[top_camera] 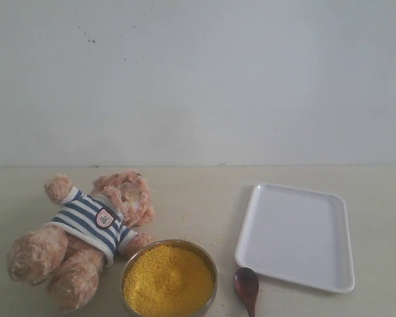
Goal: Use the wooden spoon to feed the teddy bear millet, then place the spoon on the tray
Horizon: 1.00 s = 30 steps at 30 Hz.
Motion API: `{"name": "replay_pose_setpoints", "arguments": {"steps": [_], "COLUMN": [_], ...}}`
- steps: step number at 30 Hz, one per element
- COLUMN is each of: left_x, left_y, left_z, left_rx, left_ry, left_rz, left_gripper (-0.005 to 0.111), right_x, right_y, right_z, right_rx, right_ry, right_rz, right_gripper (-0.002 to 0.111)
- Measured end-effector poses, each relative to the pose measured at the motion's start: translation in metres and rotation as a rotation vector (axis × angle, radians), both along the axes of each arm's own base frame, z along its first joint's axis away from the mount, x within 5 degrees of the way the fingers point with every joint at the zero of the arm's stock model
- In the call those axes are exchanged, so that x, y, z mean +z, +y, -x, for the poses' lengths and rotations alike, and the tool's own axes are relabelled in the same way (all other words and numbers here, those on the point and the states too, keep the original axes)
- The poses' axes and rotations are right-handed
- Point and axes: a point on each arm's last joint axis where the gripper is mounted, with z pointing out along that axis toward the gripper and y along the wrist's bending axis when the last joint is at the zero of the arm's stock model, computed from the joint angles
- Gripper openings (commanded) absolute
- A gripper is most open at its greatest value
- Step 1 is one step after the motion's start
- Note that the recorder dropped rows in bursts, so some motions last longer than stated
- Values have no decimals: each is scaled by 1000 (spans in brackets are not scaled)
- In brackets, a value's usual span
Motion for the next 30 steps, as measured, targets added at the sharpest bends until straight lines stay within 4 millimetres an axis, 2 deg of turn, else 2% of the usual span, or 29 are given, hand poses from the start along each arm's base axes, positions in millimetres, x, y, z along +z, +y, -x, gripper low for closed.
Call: {"name": "replay_pose_setpoints", "arguments": {"steps": [6,13,17,20,24,28,30], "left_x": [1,5,10,10,22,38,47], "left_y": [0,3,5,0,-8,-16,-21], "left_z": [0,0,1,2,-5,-30,-51], "left_rx": [-2,-67,-85,-103,-91,-66,-64], "left_ry": [-6,28,-7,118,309,509,607], "left_rz": [38,715,876,873,764,591,476], "left_gripper": [4,4,4,4,4,4,4], "right_x": [0,0,0,0,0,0,0], "right_y": [0,0,0,0,0,0,0], "right_z": [0,0,0,0,0,0,0], "right_rx": [0,0,0,0,0,0,0], "right_ry": [0,0,0,0,0,0,0], "right_rz": [0,0,0,0,0,0,0], "right_gripper": [0,0,0,0,0,0,0]}}
